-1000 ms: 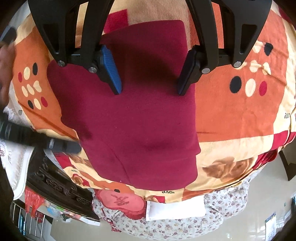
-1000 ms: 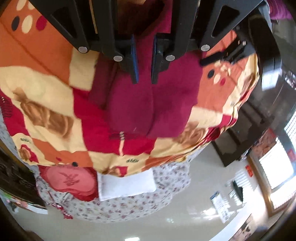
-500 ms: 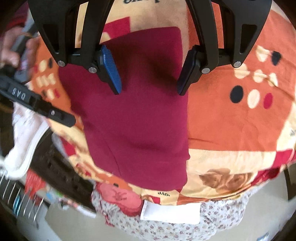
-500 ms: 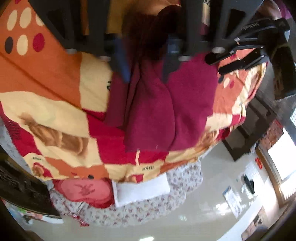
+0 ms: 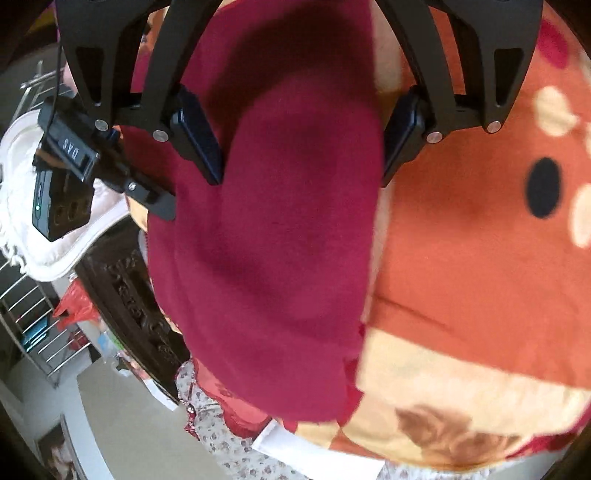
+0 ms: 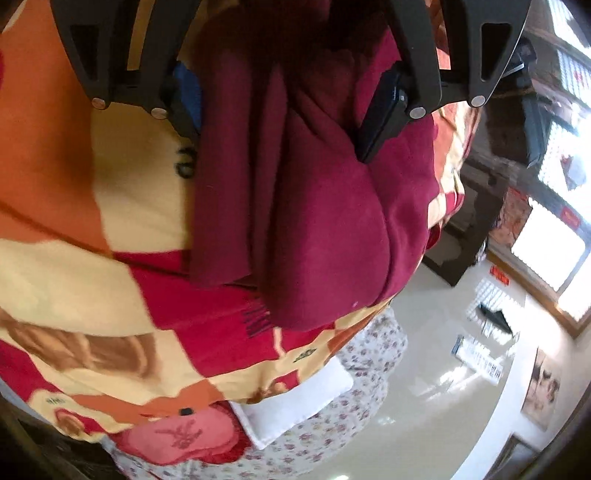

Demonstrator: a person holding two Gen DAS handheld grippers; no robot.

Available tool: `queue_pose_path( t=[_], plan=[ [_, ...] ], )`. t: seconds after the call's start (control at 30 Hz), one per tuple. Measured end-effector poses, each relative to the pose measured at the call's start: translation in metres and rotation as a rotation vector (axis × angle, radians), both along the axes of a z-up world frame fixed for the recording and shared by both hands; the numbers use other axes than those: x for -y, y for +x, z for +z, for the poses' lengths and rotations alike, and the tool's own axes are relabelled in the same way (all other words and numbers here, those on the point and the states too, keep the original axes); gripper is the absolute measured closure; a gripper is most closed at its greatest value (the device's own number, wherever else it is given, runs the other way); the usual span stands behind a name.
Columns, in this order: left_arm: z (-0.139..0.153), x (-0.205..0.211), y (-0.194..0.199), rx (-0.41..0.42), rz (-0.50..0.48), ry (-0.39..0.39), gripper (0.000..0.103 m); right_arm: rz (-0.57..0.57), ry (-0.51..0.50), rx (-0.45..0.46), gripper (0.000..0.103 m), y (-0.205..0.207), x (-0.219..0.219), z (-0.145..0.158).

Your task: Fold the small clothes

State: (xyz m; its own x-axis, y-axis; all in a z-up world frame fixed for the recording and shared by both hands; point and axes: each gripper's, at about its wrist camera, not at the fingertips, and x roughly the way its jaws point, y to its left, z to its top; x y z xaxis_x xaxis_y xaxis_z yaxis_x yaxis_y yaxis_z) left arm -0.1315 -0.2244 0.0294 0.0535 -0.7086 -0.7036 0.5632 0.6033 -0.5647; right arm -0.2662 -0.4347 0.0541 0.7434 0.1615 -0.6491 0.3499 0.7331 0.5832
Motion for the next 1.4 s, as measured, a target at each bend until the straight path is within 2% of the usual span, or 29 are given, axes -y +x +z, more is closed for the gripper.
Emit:
queue_pose_path(
  t=[0.03, 0.13, 0.2, 0.27, 0.37, 0.43, 0.5, 0.53, 0.57, 0.63, 0.7, 0.8, 0.87, 0.93, 1.0, 1.1, 1.13, 1.17, 1.2, 1.23, 1.3, 1.4],
  plan=[
    [0.0, 0.001, -0.001, 0.005, -0.001, 0.0, 0.022, 0.008, -0.002, -0.007, 0.043, 0.003, -0.002, 0.001],
    [0.01, 0.0, -0.006, 0.023, -0.024, 0.001, 0.038, 0.02, -0.026, -0.005, 0.058, 0.0, -0.008, 0.009],
    [0.024, -0.009, -0.009, 0.022, -0.049, -0.011, 0.052, 0.036, -0.026, 0.019, 0.062, -0.007, -0.015, 0.022],
    [0.041, -0.027, -0.012, 0.0, -0.063, -0.015, 0.053, 0.064, 0.0, 0.038, 0.063, -0.015, -0.025, 0.035],
    [0.067, -0.069, -0.026, 0.014, -0.072, 0.003, 0.052, 0.14, 0.025, 0.052, 0.063, -0.026, -0.054, 0.052],
    [0.072, -0.096, -0.034, 0.013, -0.065, 0.018, 0.052, 0.175, 0.06, 0.062, 0.063, -0.032, -0.075, 0.053],
    [0.062, -0.125, -0.042, -0.009, -0.048, 0.074, 0.052, 0.193, 0.124, 0.044, 0.058, -0.035, -0.094, 0.04],
    [0.055, -0.134, -0.045, -0.008, -0.041, 0.11, 0.052, 0.213, 0.123, -0.004, 0.054, -0.033, -0.104, 0.03],
    [0.048, -0.139, -0.047, -0.001, -0.038, 0.142, 0.052, 0.235, 0.087, -0.062, 0.053, -0.032, -0.113, 0.022],
    [0.03, -0.149, -0.052, 0.008, -0.02, 0.226, 0.052, 0.201, -0.008, -0.111, 0.053, -0.038, -0.118, 0.02],
    [0.025, -0.163, -0.054, -0.013, 0.004, 0.195, 0.051, 0.156, -0.035, -0.081, 0.053, -0.048, -0.114, 0.032],
    [0.035, -0.174, -0.057, 0.011, 0.037, 0.195, 0.05, 0.126, -0.114, -0.021, 0.053, -0.049, -0.114, 0.065],
    [0.041, -0.179, -0.061, 0.037, 0.076, 0.184, 0.05, 0.176, -0.185, 0.022, 0.053, -0.037, -0.13, 0.084],
    [0.048, -0.18, -0.061, 0.1, 0.108, 0.187, 0.05, 0.243, -0.211, 0.038, 0.053, -0.014, -0.146, 0.089],
    [0.05, -0.181, -0.062, 0.146, 0.122, 0.21, 0.048, 0.275, -0.217, 0.029, 0.057, 0.011, -0.16, 0.082],
    [0.045, -0.177, -0.055, 0.164, 0.125, 0.234, 0.048, 0.323, -0.204, -0.039, 0.061, 0.052, -0.172, 0.052],
    [0.043, -0.174, -0.054, 0.177, 0.123, 0.242, 0.048, 0.324, -0.238, -0.089, 0.065, 0.063, -0.173, 0.04],
    [0.042, -0.169, -0.053, 0.19, 0.118, 0.253, 0.048, 0.308, -0.291, -0.146, 0.076, 0.073, -0.171, 0.026],
    [0.042, -0.168, -0.053, 0.199, 0.113, 0.259, 0.047, 0.295, -0.309, -0.17, 0.081, 0.073, -0.166, 0.018],
    [0.043, -0.167, -0.054, 0.205, 0.111, 0.258, 0.047, 0.281, -0.273, -0.163, 0.081, 0.073, -0.158, 0.012],
    [0.045, -0.162, -0.055, 0.224, 0.107, 0.269, 0.047, 0.246, -0.192, -0.149, 0.081, 0.064, -0.144, 0.015],
    [0.043, -0.157, -0.057, 0.235, 0.092, 0.285, 0.047, 0.287, -0.224, -0.129, 0.079, 0.038, -0.153, 0.043]
  ],
)
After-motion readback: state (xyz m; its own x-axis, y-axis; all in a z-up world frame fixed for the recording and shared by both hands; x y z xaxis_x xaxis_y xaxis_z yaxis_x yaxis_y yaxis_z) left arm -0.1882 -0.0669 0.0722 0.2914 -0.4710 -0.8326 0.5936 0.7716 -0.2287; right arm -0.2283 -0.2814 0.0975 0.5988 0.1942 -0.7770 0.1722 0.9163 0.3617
